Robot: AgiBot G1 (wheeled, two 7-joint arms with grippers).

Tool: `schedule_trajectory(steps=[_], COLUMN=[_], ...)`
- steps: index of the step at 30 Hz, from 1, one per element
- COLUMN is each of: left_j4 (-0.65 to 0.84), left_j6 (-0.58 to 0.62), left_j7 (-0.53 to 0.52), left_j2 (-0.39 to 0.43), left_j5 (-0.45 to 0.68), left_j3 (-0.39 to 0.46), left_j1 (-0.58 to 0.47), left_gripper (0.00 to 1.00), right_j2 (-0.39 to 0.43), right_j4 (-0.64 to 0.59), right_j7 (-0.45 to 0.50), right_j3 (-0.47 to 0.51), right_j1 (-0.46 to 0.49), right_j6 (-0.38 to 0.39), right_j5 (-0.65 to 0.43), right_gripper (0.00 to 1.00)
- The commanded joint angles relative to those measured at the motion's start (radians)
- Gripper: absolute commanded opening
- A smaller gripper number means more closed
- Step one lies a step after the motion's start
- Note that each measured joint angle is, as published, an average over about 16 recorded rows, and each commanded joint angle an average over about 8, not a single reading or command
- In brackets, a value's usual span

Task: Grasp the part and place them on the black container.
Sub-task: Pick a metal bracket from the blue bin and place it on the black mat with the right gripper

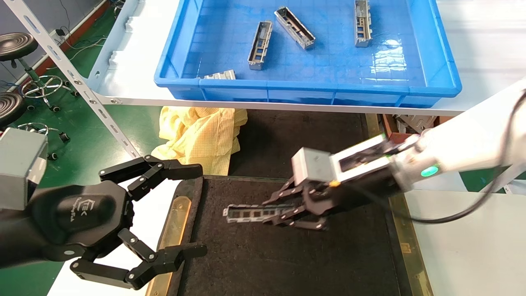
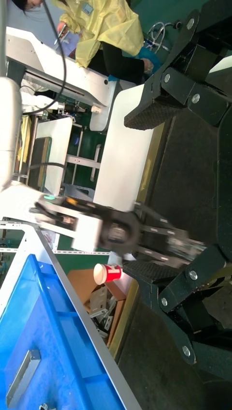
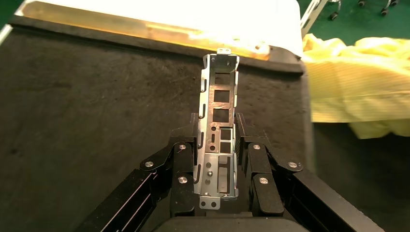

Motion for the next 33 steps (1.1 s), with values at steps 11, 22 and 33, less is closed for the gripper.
schedule_trajectory(steps=[11,22,33], left_j4=[0.0,0.0,0.0], left_j6=[0.0,0.0,0.0], left_j7=[0.0,0.0,0.0], left_j2=[0.0,0.0,0.0], left_j5=[0.0,0.0,0.0], left_j3=[0.0,0.0,0.0], left_j1=[0.0,0.0,0.0], left_gripper=[1.0,1.0,1.0], right_j2=[-0.145,-0.147,-0.15], right_j4=[-0.158,-0.067,-0.02], right_j7=[-0.136,-0.117,-0.108], right_j3=[0.008,-0.006,-0.042], right_j1=[-0.12,-0.188,-0.224], right_j6=[0.199,0.358,0.395], right_j5=[0.027,0.065,0.093], right_gripper=[0.0,0.0,0.0])
